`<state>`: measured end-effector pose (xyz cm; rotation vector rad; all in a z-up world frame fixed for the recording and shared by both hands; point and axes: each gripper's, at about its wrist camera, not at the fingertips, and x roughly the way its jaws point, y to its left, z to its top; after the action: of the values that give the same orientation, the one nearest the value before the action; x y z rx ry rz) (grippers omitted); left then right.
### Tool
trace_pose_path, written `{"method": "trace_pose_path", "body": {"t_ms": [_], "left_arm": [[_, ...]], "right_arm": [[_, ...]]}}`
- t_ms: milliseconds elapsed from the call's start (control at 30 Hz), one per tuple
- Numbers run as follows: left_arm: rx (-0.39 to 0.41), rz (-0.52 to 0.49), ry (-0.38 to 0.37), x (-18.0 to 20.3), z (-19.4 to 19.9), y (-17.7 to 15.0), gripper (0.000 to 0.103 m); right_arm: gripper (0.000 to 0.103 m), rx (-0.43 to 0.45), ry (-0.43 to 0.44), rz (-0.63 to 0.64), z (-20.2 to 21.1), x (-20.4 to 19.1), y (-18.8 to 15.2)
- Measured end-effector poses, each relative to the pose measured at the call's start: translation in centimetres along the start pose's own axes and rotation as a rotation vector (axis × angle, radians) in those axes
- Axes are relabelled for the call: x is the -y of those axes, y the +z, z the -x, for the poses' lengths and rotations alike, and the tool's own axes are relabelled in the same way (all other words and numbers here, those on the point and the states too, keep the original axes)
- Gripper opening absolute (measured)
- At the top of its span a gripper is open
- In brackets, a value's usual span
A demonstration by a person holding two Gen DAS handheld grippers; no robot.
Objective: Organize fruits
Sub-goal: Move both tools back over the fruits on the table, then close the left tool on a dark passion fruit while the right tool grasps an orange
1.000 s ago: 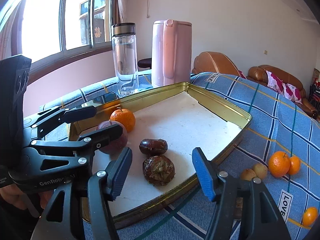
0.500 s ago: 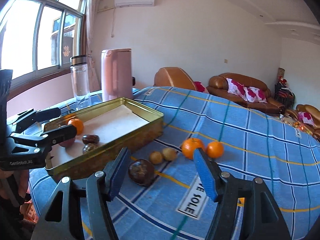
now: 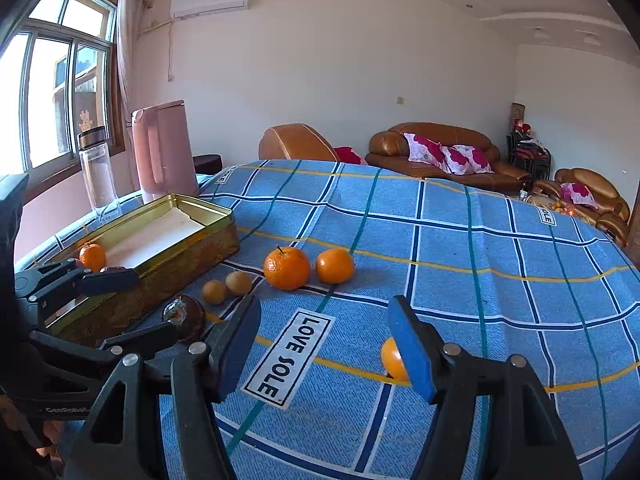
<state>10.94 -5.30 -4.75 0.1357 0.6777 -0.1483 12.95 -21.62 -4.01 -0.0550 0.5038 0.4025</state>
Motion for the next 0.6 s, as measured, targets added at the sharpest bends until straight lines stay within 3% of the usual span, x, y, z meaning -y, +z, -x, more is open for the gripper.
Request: {"method": "trace_pose_path", "body": {"t_ms": [233, 500, 600], "left_arm": [[-0.081, 0.014, -0.038, 0.0, -2.4, 0.5, 0.072], [-0.091, 0.007, -0.011, 0.2, -3.0, 0.6, 0.071], [-0.086, -0.027, -0.036, 1.5, -2.7, 0.5, 0.072]], "right_arm": [[0.076, 0.019, -0.005, -0.008, 0.3, 0.1, 0.0], [0.08, -0.032, -0.017, -0.052, -0.7, 1.0, 0.0], [0.08, -0.03, -0.022, -0.051, -0.7, 0.9, 0.0]]}}
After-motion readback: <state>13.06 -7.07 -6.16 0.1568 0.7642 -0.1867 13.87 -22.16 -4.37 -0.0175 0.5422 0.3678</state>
